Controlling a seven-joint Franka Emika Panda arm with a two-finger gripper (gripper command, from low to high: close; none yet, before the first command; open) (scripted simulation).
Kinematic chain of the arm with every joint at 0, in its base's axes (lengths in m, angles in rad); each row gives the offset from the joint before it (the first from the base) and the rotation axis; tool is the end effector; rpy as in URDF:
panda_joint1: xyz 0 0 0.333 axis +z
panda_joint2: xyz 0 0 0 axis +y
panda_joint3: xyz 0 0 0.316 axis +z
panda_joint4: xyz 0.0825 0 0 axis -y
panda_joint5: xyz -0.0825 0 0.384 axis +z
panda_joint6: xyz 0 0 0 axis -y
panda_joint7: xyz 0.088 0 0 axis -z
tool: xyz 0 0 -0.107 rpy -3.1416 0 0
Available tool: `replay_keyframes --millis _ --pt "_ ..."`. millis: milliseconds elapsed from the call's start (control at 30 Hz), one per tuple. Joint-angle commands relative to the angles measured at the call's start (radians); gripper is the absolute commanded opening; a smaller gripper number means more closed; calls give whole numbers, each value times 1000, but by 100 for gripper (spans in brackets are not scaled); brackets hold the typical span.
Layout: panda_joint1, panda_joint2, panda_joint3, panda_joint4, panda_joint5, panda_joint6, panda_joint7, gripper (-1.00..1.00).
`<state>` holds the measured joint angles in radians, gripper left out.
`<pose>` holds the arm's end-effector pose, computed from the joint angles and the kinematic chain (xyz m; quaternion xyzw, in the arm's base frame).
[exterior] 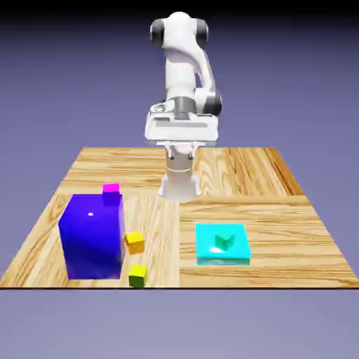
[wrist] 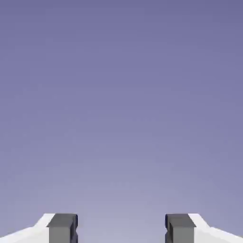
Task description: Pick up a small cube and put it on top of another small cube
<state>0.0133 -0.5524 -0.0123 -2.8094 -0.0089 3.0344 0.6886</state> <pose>0.3915 0.0010 0.4513 -0.8724 0.3086 -0.3563 0.1292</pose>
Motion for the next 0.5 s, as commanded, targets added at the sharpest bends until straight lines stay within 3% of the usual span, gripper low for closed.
replay_keyframes --millis 0,467 --pt "1 15 -10 1 -7 -2 -44 0" --pt "16 219 -152 8 -111 -32 -652 0"
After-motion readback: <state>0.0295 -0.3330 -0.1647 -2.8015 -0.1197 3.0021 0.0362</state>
